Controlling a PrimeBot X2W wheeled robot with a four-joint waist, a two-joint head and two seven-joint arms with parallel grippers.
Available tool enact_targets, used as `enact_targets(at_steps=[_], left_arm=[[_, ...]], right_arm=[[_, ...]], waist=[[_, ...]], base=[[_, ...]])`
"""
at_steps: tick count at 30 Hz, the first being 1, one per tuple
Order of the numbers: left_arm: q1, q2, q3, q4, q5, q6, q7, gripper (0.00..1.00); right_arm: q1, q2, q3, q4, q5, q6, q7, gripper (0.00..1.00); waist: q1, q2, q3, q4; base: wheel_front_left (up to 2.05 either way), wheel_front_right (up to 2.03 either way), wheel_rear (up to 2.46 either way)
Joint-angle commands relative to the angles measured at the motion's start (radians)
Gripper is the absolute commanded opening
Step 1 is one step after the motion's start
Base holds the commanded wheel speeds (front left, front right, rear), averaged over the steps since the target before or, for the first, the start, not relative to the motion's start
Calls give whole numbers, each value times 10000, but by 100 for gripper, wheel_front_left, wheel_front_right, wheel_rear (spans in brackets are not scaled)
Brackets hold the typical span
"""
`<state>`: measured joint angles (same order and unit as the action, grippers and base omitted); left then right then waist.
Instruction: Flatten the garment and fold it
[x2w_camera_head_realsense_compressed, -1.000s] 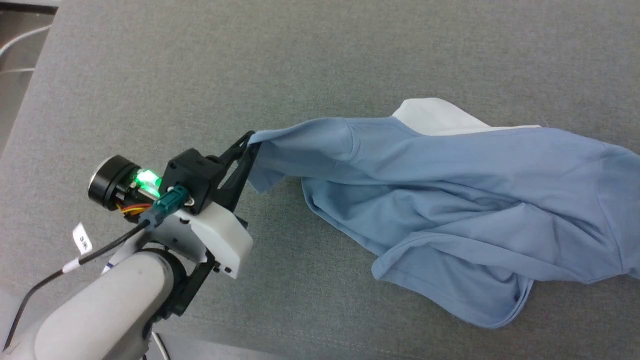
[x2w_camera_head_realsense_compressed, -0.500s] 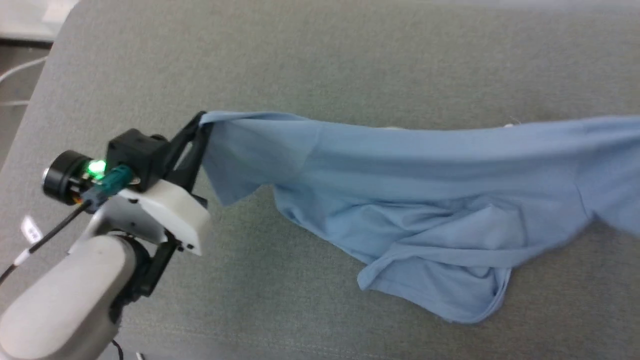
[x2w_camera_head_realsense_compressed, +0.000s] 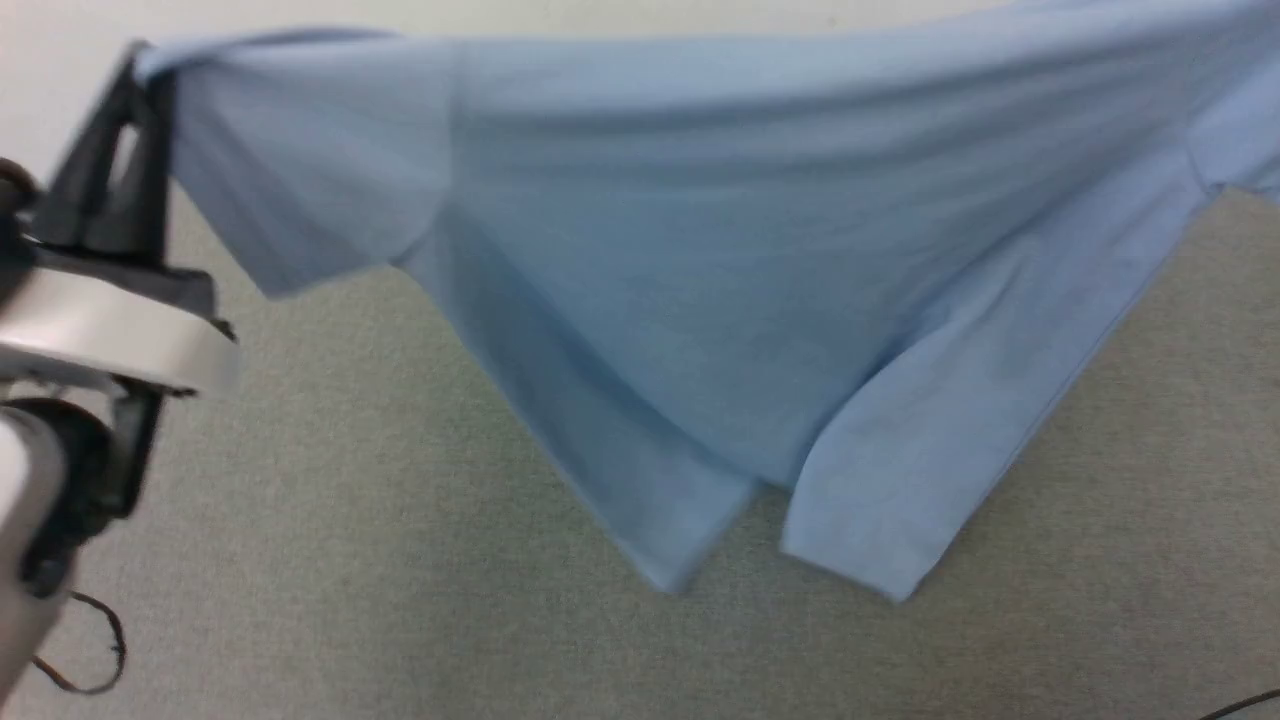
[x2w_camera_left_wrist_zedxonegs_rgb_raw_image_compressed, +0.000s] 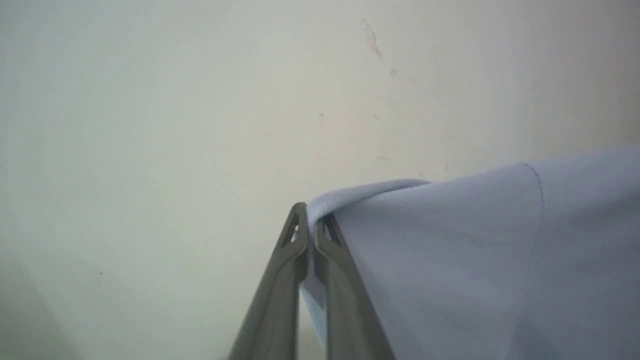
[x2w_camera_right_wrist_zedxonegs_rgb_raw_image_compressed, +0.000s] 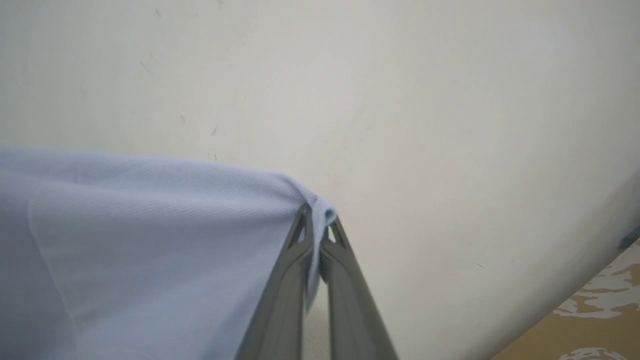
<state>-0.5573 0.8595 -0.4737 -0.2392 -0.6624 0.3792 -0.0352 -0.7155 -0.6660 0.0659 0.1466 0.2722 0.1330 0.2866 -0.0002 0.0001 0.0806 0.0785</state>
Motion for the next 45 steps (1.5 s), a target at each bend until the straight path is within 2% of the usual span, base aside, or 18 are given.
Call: enact_targets(at_steps=[1, 8, 11, 15, 20, 23, 27, 31, 34, 39, 45], left_arm=[[-189, 200, 280, -163, -22, 177, -138, 0], [-687, 762, 1482, -1148, -122, 530, -557, 0], [-925, 1014, 1672, -1262, -232, 431, -357, 0], [-1534, 1068, 1645, -865, -641, -67, 93, 0], [-2830, 997, 1183, 428, -769, -1061, 695, 0], [-3936, 777, 854, 1381, -600, -1635, 956, 0], [-5552, 299, 473, 2759, -185, -2234, 1052, 0], [-7256, -305, 201, 4103, 273, -2692, 885, 0], [-8533, -767, 143, 5085, 636, -2881, 444, 0], [-10327, -1470, 256, 6441, 1051, -2960, -658, 0], [-11264, -2079, 122, 7901, 1276, -3223, -1599, 0]], right_arm=[[-209, 79, -130, -274, -17, -23, -35, 0], [-881, -1, -248, -1359, 144, -23, 365, 0], [-1383, -81, -140, -1451, 269, -23, 539, 0], [-2329, -135, 172, -1166, 410, -23, 589, 0], [-3877, -57, 723, -96, 373, -23, 358, 0], [-4997, 149, 988, 832, 183, -23, -26, 0], [-6425, 1169, 491, 2528, 185, -23, -437, 0], [-7816, 1760, 164, 3790, -417, -23, -1029, 0], [-8859, 2136, -241, 4680, -870, -23, -1454, 0], [-10275, 2633, -1105, 5894, -1602, -23, -2289, 0], [-10728, 3194, -1541, 6870, -2202, -23, -3006, 0]], waist=[[2, -1, -563, -480], [2, -1, -592, -684], [2, -1, -332, -764], [2, -1, 358, -882], [2, -1, 1530, -1034], [2, -1, 2290, -1107], [2, -1, 3160, -1239], [2, -1, 3981, -1284], [2, -1, 4520, -1311], [2, -1, 5144, -1323], [2, -1, 5510, -1267]], base=[[0, 0, 0], [0, 0, 0], [0, 0, 0], [0, 0, 0], [0, 0, 0], [0, 0, 0], [0, 0, 0], [0, 0, 0], [0, 0, 0], [0, 0, 0], [0, 0, 0]])
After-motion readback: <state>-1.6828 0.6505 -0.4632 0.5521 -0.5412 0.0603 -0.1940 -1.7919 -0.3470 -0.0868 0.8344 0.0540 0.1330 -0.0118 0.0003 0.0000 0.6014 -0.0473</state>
